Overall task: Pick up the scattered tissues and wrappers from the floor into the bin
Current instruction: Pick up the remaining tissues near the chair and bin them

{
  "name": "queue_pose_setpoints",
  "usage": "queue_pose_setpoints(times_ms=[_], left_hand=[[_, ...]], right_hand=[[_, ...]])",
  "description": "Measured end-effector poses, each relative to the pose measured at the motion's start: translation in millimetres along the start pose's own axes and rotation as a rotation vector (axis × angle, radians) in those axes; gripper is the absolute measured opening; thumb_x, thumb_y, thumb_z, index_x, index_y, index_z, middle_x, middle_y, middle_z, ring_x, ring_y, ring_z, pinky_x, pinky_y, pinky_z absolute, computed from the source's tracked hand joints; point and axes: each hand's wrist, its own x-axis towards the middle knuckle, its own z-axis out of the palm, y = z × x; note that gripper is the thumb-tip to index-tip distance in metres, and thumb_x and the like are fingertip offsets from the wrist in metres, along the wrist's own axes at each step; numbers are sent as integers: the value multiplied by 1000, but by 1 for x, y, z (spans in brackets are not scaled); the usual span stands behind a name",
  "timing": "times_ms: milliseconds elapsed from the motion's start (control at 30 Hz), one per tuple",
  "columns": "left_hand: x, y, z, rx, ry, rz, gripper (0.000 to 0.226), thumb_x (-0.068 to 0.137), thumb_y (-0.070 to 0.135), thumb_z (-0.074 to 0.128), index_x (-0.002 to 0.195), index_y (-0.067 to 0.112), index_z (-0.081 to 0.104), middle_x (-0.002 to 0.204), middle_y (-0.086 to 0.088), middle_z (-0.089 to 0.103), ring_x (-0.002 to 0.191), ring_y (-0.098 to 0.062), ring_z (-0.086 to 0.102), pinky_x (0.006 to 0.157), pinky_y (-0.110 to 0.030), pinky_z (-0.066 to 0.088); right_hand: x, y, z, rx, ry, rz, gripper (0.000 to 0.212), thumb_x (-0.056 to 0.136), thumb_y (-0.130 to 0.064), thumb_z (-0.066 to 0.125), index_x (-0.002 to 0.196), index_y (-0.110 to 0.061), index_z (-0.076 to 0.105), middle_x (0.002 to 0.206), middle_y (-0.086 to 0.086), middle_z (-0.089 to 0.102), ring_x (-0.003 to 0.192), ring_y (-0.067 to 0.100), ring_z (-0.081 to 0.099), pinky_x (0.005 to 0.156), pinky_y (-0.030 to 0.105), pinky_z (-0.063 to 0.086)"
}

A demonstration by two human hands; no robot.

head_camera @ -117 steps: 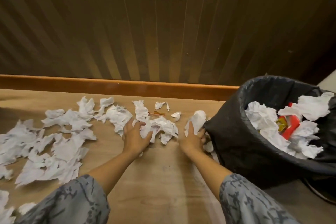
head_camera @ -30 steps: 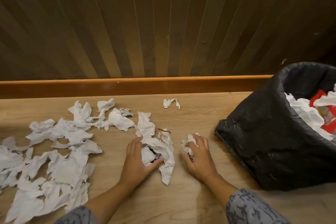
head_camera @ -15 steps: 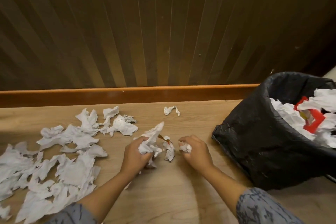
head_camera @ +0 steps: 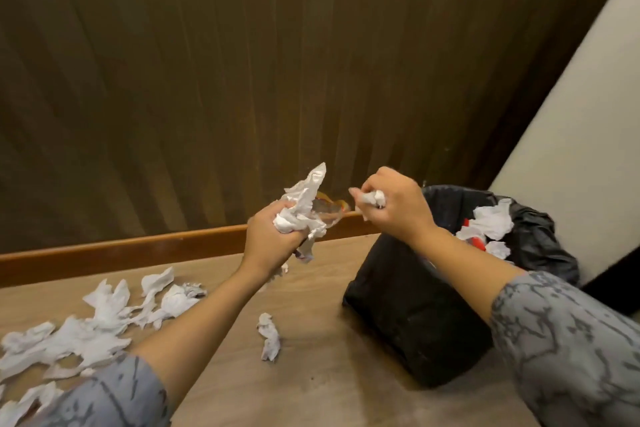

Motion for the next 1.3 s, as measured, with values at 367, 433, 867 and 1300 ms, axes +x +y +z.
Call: queue_pose_setpoints(times_ms=[367,433,867,1300], left_hand=[[40,108,150,-167,-240,135,19,79,19,75,91,29,65,89,11,68,84,-6,67,72,-19,56],[38,106,187,-142,-287,137,20,76,19,75,95,22,68,91,4,70,85,-11,67,77,-30,59],[30,107,260,874,-1119,-121,71,75,49,75,127,8,52,119,-9,58,109,-26,55,94,-35,46],[38,92,149,597,-753,-273,25,82,26,73,94,13,55,95,-10,64,83,-22,67,64,-27,56]], right_hand=[[-60,93,-101,161,572,629,57,90,-66,39,60,-19,51,60,3,52,58,14,49,54,24,35],[-76,107,-106,249,498,785,72,92,-66,31,71,-3,59,69,14,60,65,20,55,60,29,41],[-104,133,-102,115,-200,751,30,88,-22,66,118,-21,64,126,0,60,115,18,54,94,25,38],[-81,105,-94,-223,-588,724,15,89,-30,59,97,-40,66,130,-4,58,128,25,43,105,43,35]])
